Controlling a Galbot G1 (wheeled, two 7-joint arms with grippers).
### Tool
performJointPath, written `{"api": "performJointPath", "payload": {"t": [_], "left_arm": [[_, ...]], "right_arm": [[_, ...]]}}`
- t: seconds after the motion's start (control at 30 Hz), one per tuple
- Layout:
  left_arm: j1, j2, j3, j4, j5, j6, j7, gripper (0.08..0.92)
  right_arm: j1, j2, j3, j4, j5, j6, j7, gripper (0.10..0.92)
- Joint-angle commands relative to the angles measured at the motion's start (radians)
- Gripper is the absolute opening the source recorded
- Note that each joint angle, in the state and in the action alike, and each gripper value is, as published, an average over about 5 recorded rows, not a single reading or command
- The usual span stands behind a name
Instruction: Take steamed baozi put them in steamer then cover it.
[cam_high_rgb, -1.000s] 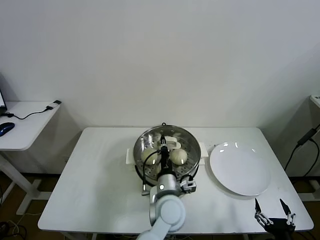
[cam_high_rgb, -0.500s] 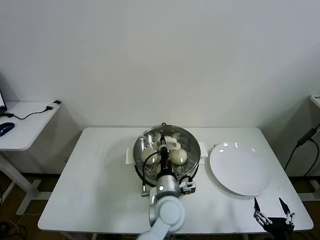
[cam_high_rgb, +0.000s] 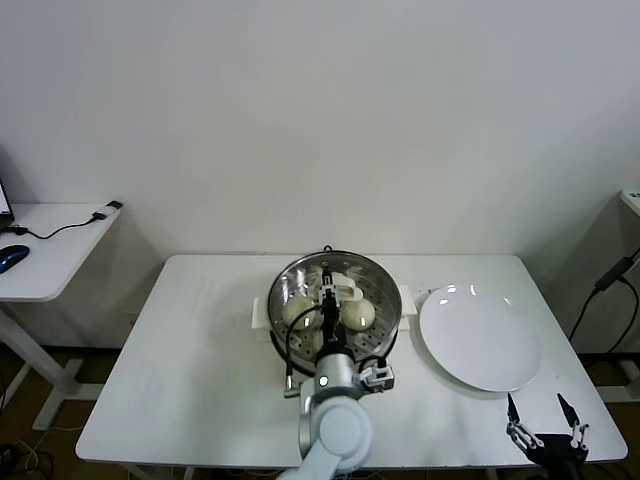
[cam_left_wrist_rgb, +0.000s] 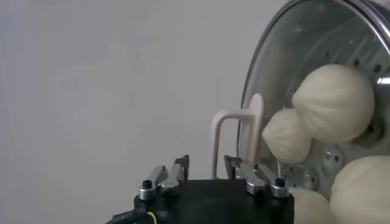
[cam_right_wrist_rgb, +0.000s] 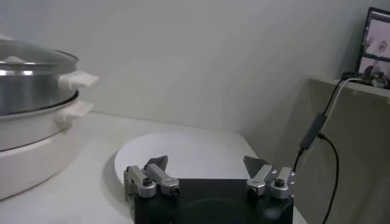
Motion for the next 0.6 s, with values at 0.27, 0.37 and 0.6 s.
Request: {"api": "performJointPath", "payload": {"t": [0.27, 0.37, 0.6], "left_arm": [[0.082, 0.112, 0.024, -0.232, -0.144, 0.048, -0.026, 0.683], [0.114, 0.15, 0.014, -0.28, -0.217, 0.046, -0.055, 0.764], [0.178, 0.191, -0.04, -0.318, -0.325, 0.027, -0.122, 0.822]], "right_arm": [[0.0, 0.004, -0.01, 0.001, -0.011, 0.012, -0.012, 0.823], [-0.001, 0.005, -0.016, 0.002, -0.015, 0.012, -0.015, 0.823], [0.003, 0.009, -0.03, 0.004, -0.034, 0.018, -0.029, 0.823]]}}
